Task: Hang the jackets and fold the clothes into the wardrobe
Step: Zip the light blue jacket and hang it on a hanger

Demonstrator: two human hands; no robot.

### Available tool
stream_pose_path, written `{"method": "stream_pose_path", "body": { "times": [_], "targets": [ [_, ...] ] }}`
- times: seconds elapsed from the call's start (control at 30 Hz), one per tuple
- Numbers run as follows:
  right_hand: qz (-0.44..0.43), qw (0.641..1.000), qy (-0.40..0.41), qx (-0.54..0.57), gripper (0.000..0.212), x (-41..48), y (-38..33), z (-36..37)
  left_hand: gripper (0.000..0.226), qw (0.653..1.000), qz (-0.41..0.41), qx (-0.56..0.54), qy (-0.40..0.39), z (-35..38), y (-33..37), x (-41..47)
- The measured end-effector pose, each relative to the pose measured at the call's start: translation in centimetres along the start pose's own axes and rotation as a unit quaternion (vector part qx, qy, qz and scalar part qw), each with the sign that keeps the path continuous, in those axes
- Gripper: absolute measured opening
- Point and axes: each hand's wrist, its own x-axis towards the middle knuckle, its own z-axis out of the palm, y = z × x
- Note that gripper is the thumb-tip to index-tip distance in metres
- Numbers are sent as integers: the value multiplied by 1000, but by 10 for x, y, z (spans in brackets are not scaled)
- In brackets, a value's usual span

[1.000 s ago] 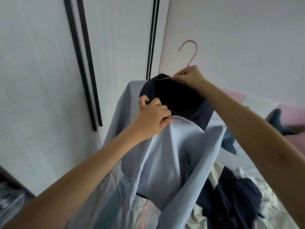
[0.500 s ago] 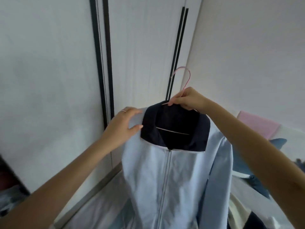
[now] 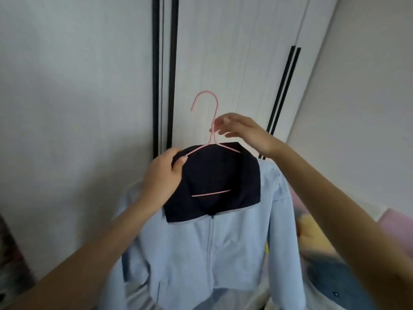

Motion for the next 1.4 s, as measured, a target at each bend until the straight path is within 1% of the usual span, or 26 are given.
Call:
{"method": "stream_pose_path", "body": {
  "times": [0.07, 0.13, 0.2, 0.23, 0.27, 0.3, 0.37, 0.43, 0.47, 0.53, 0.6, 0.67, 0.77, 0.93, 1.03, 1.13, 1.2, 1.23, 1.3, 1.37, 1.4],
  "targets": [
    [-19, 992, 116, 36, 31, 17, 11, -17, 19, 998, -19, 39, 39, -15, -9, 9],
    [-6, 983, 172, 65, 30, 31, 22, -31, 22, 995, -38, 68, 64, -36, -21, 15],
    [27, 984, 167, 54, 22, 51, 33, -28, 22, 991, -52, 98, 80, -57, -33, 18],
    [48, 986, 153, 52, 19, 63, 37, -20, 20, 989, -52, 108, 88, -66, -37, 19],
    [70, 988, 130, 44, 20, 78, 40, -7, 19, 986, -54, 119, 98, -77, -40, 19],
    [94, 990, 105, 25, 27, 92, 42, 10, 18, 984, -55, 129, 107, -87, -43, 18],
    [130, 990, 46, -39, 47, 119, 47, 41, 18, 978, -66, 158, 121, -105, -48, 14],
    [143, 986, 22, -82, 61, 144, 49, 71, 21, 969, -84, 193, 133, -121, -53, 9],
    [146, 985, 26, -84, 63, 155, 50, 83, 23, 965, -89, 204, 140, -129, -55, 6],
    [154, 985, 43, -63, 60, 175, 48, 104, 23, 961, -93, 216, 148, -145, -62, 3],
    [146, 985, 71, -53, 48, 184, 48, 121, 21, 959, -93, 216, 157, -160, -69, -2],
    [128, 981, 120, -84, 38, 187, 53, 134, 22, 960, -83, 207, 168, -169, -71, -7],
    [98, 974, 164, -123, 35, 185, 56, 142, 16, 959, -80, 209, 174, -173, -67, -11],
    [76, 977, 130, -151, 33, 168, 55, 129, 11, 959, -82, 220, 161, -163, -54, -21],
    [52, 975, 124, -174, 20, 142, 62, 114, 16, 961, -60, 220, 158, -145, -43, -24],
    [41, 974, 123, -184, 12, 104, 67, 91, 19, 964, -38, 216, 151, -127, -29, -22],
    [39, 976, 123, -174, 13, 81, 71, 75, 18, 965, -22, 212, 151, -118, -25, -17],
    [54, 975, 133, -168, 15, 62, 75, 61, 17, 968, -11, 203, 145, -106, -19, -14],
    [67, 980, 141, -123, 18, 37, 80, 46, 17, 973, 5, 190, 129, -95, -15, -11],
    [95, 978, 172, -73, 20, 2, 91, 17, 21, 983, 37, 154, 97, -66, -3, -6],
    [98, 978, 176, -47, 23, -2, 91, 15, 20, 982, 44, 156, 92, -65, -1, -6]
  ]
}}
